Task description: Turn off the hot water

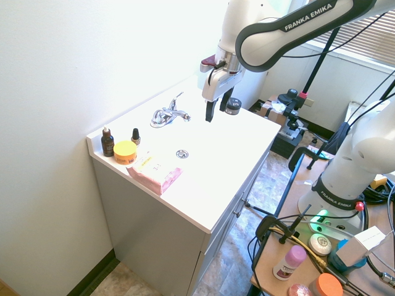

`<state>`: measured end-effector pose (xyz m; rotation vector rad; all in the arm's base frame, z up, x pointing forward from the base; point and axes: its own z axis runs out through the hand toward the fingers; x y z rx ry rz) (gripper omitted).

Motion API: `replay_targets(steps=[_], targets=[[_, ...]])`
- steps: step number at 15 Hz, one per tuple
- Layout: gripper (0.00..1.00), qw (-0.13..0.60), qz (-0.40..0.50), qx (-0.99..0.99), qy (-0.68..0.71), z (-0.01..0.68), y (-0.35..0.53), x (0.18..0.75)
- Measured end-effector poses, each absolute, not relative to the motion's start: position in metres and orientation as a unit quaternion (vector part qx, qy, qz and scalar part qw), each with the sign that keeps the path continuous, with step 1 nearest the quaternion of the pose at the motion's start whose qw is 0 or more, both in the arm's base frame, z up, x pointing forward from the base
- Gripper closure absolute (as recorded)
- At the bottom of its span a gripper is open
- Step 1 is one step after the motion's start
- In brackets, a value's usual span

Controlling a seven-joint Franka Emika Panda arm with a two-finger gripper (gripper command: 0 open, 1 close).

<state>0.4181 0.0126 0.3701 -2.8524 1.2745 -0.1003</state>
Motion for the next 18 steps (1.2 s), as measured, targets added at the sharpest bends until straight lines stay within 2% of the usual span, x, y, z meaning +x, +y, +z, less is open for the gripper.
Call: replay_targets(steps=[4,10,13,18], targets=[[0.00,-0.009,-0.044,-0.909,0.414,0.367,0.011,0.424],[0.00,-0.107,-0.175,-0.868,0.452,0.348,0.021,0.476],[0.00,-0.132,-0.237,-0.843,0.464,0.334,0.027,0.502],[0.00,-0.142,-0.240,-0.843,0.460,0.295,0.056,0.534]])
